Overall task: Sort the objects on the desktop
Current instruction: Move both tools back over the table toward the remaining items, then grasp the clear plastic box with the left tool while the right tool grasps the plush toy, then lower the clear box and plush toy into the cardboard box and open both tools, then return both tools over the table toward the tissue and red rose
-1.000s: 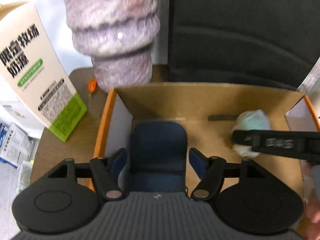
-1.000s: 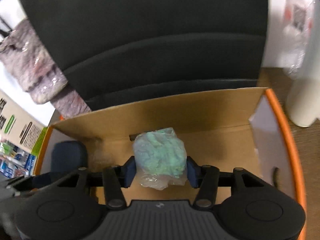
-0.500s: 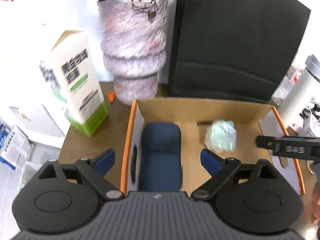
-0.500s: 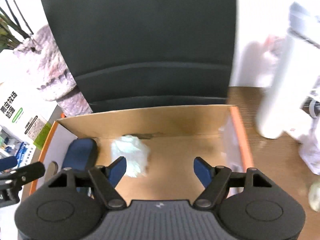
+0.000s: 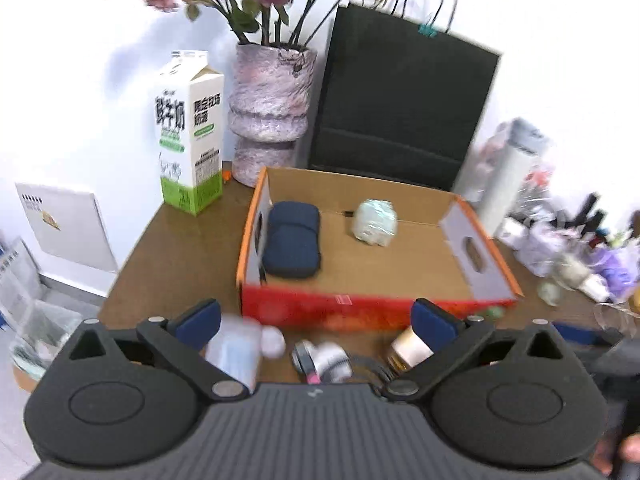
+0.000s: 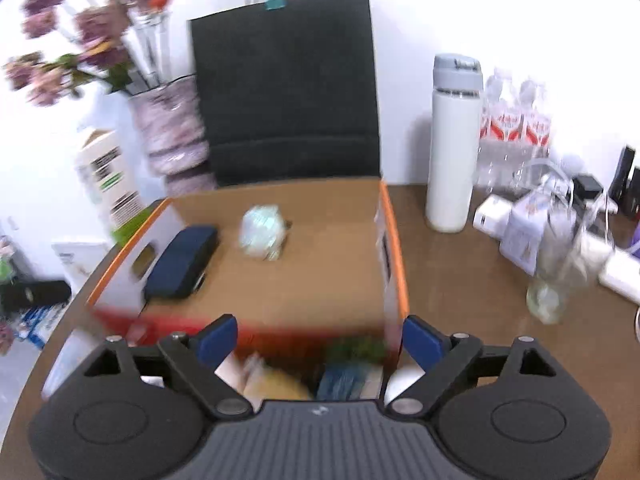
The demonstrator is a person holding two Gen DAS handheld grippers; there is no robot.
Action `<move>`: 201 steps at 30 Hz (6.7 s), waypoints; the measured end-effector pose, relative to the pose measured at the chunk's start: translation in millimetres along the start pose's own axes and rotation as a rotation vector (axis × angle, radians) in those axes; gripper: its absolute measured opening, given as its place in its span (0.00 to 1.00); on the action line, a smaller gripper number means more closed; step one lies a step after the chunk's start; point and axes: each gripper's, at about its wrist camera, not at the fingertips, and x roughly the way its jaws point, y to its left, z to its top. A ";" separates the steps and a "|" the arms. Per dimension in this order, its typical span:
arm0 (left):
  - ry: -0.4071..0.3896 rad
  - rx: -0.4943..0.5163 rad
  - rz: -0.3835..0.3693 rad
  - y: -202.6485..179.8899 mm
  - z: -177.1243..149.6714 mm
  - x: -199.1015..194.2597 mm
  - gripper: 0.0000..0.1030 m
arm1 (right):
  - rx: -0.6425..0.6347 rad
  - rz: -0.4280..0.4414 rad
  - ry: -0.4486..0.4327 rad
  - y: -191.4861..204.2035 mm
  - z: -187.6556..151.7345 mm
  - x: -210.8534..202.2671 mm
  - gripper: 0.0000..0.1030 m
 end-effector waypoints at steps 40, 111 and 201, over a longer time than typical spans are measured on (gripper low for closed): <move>-0.100 0.169 -0.085 -16.4 -206.7 -35.0 1.00 | -0.083 0.056 -0.070 7.9 -164.0 -40.2 0.87; -0.257 -0.016 0.097 -6.7 -72.0 -60.0 0.41 | -0.018 0.011 -0.267 9.6 -123.9 -59.8 0.55; -0.068 0.193 -0.186 -3.7 -173.3 -74.6 1.00 | -0.079 -0.156 -0.539 23.8 -146.9 -136.9 1.00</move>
